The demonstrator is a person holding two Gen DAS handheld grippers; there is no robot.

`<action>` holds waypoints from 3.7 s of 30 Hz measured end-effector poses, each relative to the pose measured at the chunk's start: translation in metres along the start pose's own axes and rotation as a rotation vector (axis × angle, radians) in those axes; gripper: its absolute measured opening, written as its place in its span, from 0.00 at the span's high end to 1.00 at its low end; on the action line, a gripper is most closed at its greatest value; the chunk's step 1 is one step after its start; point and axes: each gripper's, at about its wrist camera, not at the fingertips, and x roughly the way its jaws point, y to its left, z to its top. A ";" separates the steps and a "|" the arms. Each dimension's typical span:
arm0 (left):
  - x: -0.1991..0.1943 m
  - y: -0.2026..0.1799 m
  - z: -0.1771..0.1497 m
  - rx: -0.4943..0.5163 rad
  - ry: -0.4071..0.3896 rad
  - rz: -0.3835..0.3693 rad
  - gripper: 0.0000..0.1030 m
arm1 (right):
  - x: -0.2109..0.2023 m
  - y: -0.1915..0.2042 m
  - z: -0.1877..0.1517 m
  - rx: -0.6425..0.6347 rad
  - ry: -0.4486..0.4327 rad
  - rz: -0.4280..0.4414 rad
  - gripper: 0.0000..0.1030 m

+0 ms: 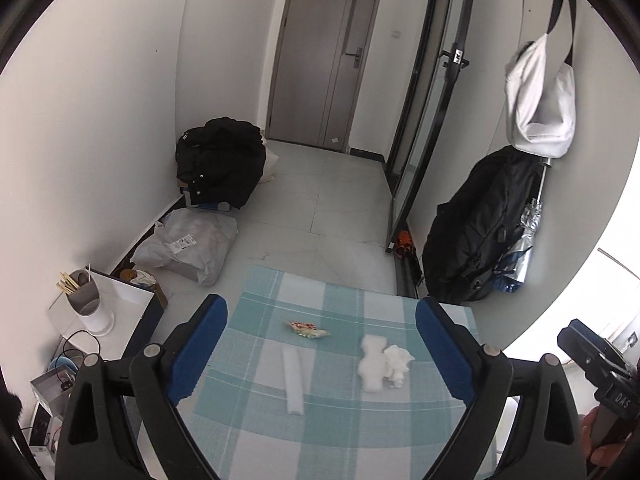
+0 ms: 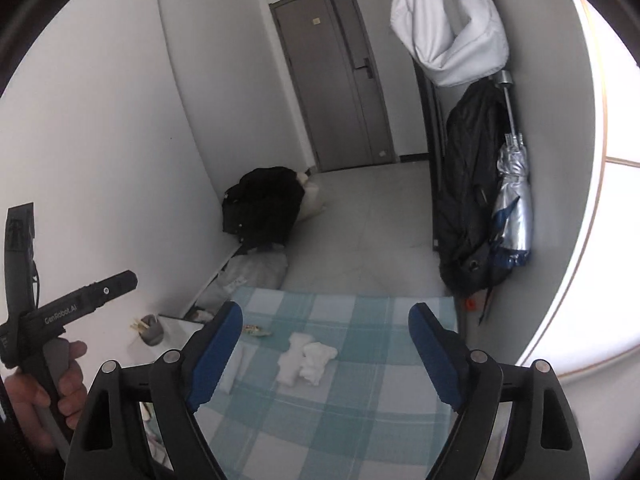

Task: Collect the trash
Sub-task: 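Move both open tools back over the checked table, then lower the right gripper onto the white tissue and close it, then grasp the red-and-white checkered wrapper with the left gripper while the right gripper holds the tissue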

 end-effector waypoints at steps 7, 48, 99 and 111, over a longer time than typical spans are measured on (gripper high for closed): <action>0.022 0.036 -0.009 -0.036 0.025 0.028 0.09 | 0.053 0.013 -0.013 -0.028 0.090 -0.004 0.12; 0.086 0.066 -0.011 -0.078 0.236 0.106 0.09 | 0.237 -0.004 -0.071 0.013 0.545 0.095 0.68; 0.231 0.009 -0.038 0.284 0.643 0.036 0.20 | 0.192 -0.047 -0.053 0.049 0.485 0.153 0.95; 0.229 0.008 -0.034 0.269 0.627 0.035 0.37 | 0.184 -0.049 -0.053 0.046 0.467 0.148 0.95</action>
